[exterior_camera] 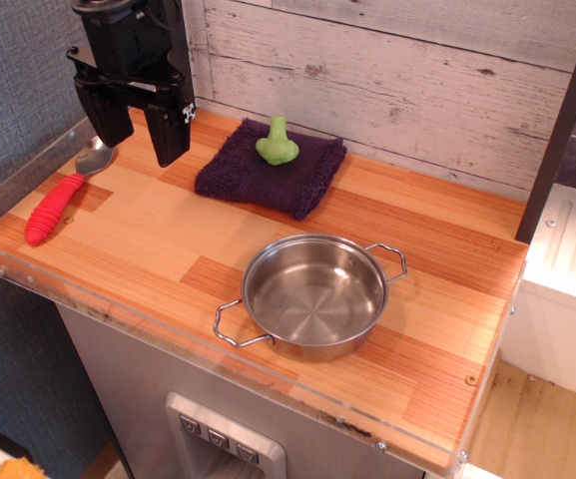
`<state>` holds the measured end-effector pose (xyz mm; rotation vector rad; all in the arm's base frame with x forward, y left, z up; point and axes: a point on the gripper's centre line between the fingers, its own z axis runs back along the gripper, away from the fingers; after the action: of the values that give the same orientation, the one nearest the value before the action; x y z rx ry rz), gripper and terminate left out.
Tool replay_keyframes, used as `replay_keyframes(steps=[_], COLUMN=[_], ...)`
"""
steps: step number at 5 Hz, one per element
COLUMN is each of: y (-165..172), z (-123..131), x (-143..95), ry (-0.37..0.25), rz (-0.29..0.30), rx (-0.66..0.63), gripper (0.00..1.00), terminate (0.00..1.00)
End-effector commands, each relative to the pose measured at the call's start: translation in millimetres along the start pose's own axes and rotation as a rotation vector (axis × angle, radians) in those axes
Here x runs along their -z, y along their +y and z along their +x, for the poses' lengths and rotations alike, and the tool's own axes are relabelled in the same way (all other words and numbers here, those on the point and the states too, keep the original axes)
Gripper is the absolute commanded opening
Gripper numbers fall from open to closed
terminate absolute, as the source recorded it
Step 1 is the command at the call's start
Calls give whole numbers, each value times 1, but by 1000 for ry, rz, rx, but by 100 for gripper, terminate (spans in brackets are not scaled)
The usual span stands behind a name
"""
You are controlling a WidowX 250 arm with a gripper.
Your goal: Put the broccoli in the pot.
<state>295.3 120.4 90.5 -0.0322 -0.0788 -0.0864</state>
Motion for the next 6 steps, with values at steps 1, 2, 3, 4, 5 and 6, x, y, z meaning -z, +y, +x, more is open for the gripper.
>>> replay_keyframes(steps=[1, 2, 3, 4, 5, 6], y=[0, -15, -31, -42, -46, -43], z=[0, 19, 49, 82, 111, 122], x=[0, 8, 16, 23, 31, 40], ry=[0, 0, -12, -25, -35, -26], rz=[0, -4, -15, -15, -1, 15], rx=[0, 34, 63, 69, 70, 59], gripper=[100, 100, 100, 100, 100, 100], terminate=[0, 0, 0, 0, 0, 0])
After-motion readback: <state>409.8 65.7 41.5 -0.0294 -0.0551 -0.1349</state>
